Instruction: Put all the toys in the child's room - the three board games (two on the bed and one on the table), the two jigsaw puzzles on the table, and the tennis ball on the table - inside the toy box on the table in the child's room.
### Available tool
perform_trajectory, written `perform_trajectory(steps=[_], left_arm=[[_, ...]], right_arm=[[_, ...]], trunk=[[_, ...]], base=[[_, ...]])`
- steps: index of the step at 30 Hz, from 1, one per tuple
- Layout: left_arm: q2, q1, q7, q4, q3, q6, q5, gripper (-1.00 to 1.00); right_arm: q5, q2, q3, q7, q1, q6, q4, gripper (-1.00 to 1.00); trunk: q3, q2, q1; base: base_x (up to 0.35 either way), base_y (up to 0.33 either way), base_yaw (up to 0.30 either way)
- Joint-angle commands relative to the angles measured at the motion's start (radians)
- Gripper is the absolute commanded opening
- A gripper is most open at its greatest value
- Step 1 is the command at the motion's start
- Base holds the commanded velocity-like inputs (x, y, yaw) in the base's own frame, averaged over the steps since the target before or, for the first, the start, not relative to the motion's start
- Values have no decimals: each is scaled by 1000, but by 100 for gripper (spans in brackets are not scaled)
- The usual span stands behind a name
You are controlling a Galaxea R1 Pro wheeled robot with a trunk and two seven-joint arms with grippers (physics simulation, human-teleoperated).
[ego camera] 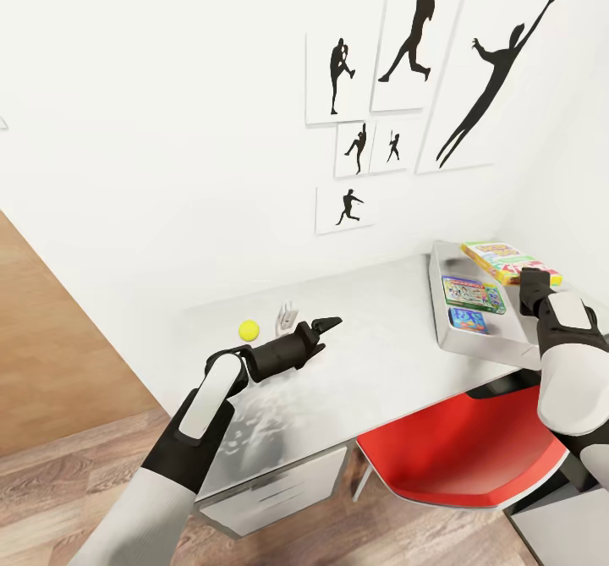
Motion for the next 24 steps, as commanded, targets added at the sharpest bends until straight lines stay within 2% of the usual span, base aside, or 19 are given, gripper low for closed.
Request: perform_trajectory(steps=[1,15,24], left_arm=[[0,-1,6,-1,0,3,8,100],[0,-1,6,-1,0,3,8,100],[-1,-1,6,-1,0,3,8,100]], right_arm=[[-8,0,-2,-7,-1,4,-2,-100],[-8,0,-1,-8,-1,-1,-4,-100],[-8,0,-3,-8,-1,-1,-4,-100]], trunk=[[-2,-2,1],[-3,-2,1],[-13,-2,1]], base=[[0,0,0],[0,0,0],[0,0,0]])
